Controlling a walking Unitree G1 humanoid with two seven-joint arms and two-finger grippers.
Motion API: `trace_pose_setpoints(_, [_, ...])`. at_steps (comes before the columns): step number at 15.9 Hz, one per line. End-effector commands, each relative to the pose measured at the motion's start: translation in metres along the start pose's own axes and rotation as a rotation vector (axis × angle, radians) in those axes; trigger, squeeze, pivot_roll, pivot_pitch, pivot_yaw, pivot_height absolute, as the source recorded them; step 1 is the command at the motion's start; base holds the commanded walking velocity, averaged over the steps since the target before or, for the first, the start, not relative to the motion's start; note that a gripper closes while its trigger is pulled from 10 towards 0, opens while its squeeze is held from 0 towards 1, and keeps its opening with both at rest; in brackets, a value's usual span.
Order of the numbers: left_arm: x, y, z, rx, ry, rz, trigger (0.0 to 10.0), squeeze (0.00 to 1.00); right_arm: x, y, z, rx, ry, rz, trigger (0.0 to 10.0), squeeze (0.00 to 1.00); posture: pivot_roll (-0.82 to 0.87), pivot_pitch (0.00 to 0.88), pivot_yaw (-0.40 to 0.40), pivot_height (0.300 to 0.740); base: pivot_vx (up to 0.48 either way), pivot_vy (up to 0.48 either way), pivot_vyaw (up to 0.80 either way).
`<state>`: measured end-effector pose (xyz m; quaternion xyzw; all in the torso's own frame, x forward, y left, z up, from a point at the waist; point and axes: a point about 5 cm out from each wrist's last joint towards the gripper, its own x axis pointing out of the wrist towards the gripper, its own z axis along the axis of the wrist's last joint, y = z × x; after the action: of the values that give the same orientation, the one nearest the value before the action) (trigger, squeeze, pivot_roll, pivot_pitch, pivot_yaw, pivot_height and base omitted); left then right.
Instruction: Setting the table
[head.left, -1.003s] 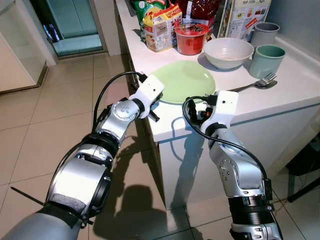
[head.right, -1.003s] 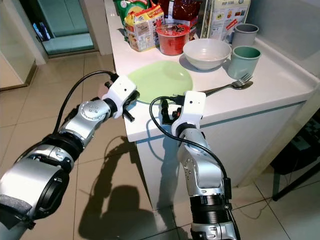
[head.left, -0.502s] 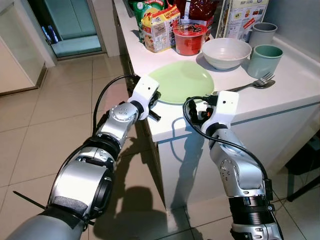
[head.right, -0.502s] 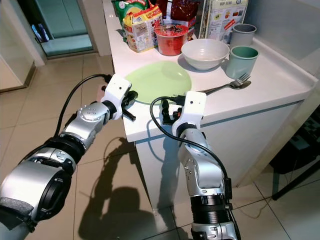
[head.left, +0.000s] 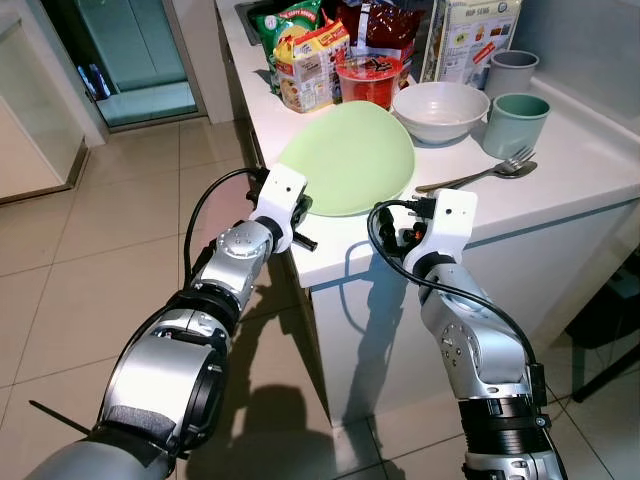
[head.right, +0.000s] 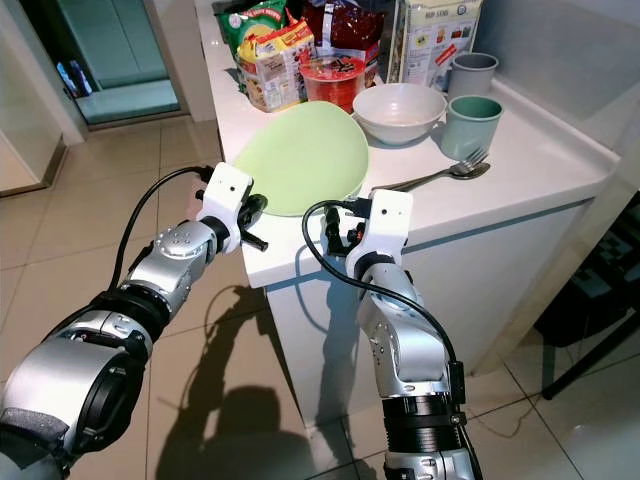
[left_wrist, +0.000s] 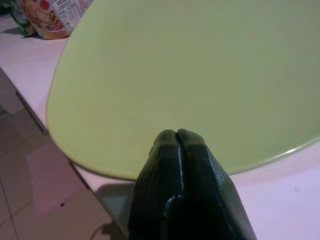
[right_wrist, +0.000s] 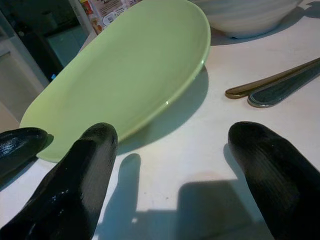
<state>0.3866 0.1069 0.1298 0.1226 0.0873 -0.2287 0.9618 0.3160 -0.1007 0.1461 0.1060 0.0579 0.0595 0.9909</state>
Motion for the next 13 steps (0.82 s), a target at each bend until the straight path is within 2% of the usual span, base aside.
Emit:
trace_pose_setpoints(1, [-0.007, -0.005, -0.033, 0.003, 0.141, -0.018, 10.0, 0.00, 0.001, 0.002, 0.001, -0.008, -0.006, 0.006, 10.0, 0.00, 0.00, 0.000, 0.101, 0.740, 0.000, 0.000, 0.00])
trace_pose_setpoints(3, [-0.006, -0.005, -0.029, 0.022, 0.130, -0.020, 10.0, 0.00, 0.002, 0.001, 0.000, -0.007, -0.004, 0.001, 10.0, 0.00, 0.00, 0.000, 0.101, 0.740, 0.000, 0.000, 0.00])
trace_pose_setpoints(8, [-0.004, -0.006, -0.025, 0.056, 0.119, -0.030, 10.0, 0.00, 0.015, -0.015, -0.019, -0.032, 0.045, -0.047, 10.0, 0.00, 0.00, 0.000, 0.101, 0.740, 0.000, 0.000, 0.00])
trace_pose_setpoints(13, [-0.005, -0.005, -0.025, 0.065, 0.119, -0.033, 10.0, 0.00, 0.029, -0.021, -0.020, -0.016, 0.050, -0.060, 10.0, 0.00, 0.01, 0.000, 0.104, 0.740, 0.000, 0.000, 0.00])
